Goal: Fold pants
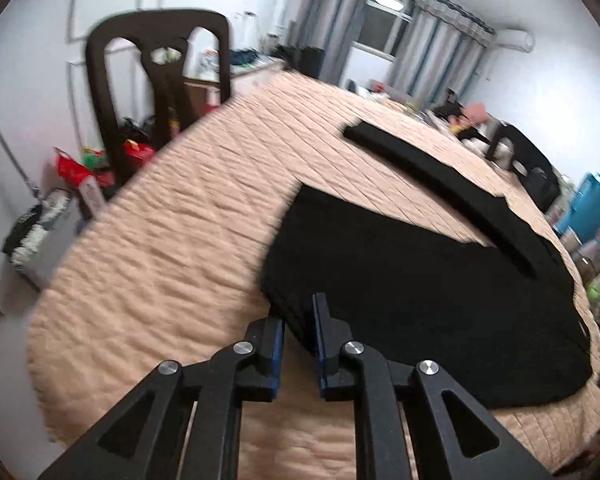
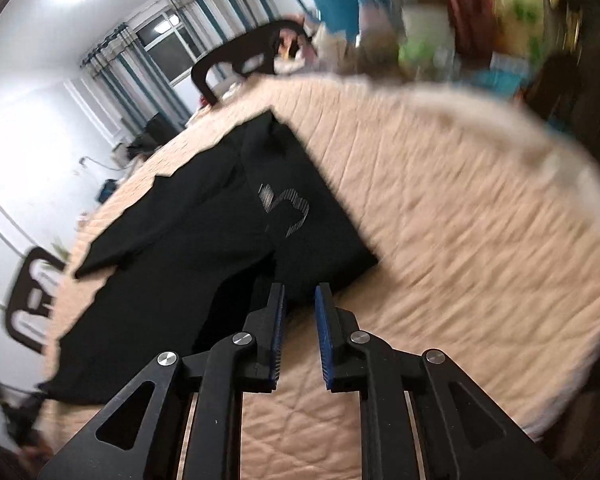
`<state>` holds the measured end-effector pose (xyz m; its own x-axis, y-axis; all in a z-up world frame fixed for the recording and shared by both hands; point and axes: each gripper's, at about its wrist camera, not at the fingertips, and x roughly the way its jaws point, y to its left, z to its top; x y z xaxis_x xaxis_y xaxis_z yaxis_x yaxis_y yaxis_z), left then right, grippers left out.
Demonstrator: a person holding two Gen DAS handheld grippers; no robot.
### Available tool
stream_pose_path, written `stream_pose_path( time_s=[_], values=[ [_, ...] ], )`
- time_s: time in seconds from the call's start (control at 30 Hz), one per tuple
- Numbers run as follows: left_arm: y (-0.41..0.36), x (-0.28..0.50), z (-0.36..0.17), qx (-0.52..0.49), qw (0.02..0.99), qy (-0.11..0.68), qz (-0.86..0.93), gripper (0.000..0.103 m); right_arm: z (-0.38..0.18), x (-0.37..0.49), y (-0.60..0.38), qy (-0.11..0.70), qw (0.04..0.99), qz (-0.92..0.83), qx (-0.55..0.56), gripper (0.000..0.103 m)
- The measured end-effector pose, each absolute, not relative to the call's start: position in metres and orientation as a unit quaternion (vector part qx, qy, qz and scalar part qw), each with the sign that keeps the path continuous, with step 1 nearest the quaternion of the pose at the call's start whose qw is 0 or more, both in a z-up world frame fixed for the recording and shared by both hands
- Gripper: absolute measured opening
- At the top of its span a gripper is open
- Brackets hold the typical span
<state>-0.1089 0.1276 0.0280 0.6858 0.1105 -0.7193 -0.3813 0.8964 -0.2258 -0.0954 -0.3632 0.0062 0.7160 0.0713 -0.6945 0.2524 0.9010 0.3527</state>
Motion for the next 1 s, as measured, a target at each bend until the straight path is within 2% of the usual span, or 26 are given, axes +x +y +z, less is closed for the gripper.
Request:
stream_pose_path(
  time_s=[0.13,0.2,0.27,0.4,0.47,0.6,0.73,1.0],
  values=[
    [0.126,-0.108,0.042,-0.168,0.912,0.343,0.15,0.016,0.015,-0.084,-0.35,0.35,0.919,-0.046,0.177,0.015],
    [0.119,-0.101,0.045,-0.163,0.918,0.338,0.127,0.02,0.013,-0.073,-0.337,0.35,0.922,-0.027,0.16,0.015],
    [0.107,-0.089,0.038,-0.153,0.92,0.346,0.098,0.023,0.008,-0.064,-0.326,0.354,0.923,-0.001,0.149,0.016],
    [0.095,-0.062,0.004,-0.132,0.901,0.407,0.074,0.023,-0.013,-0.044,-0.311,0.391,0.913,0.015,0.112,0.015],
    [0.089,-0.058,0.006,-0.099,0.908,0.4,0.084,0.028,-0.021,-0.04,-0.315,0.406,0.908,0.008,0.102,0.016],
    [0.089,-0.041,0.015,-0.094,0.906,0.404,0.079,0.029,-0.005,-0.042,-0.318,0.388,0.917,-0.003,0.089,0.016],
    [0.079,-0.021,0.024,-0.072,0.913,0.396,0.07,0.045,0.008,-0.03,-0.308,0.369,0.927,0.021,0.069,0.021],
    [0.082,0.012,0.006,-0.062,0.9,0.42,0.095,0.047,-0.021,0.015,-0.301,0.416,0.907,0.02,0.058,0.022]
  ],
)
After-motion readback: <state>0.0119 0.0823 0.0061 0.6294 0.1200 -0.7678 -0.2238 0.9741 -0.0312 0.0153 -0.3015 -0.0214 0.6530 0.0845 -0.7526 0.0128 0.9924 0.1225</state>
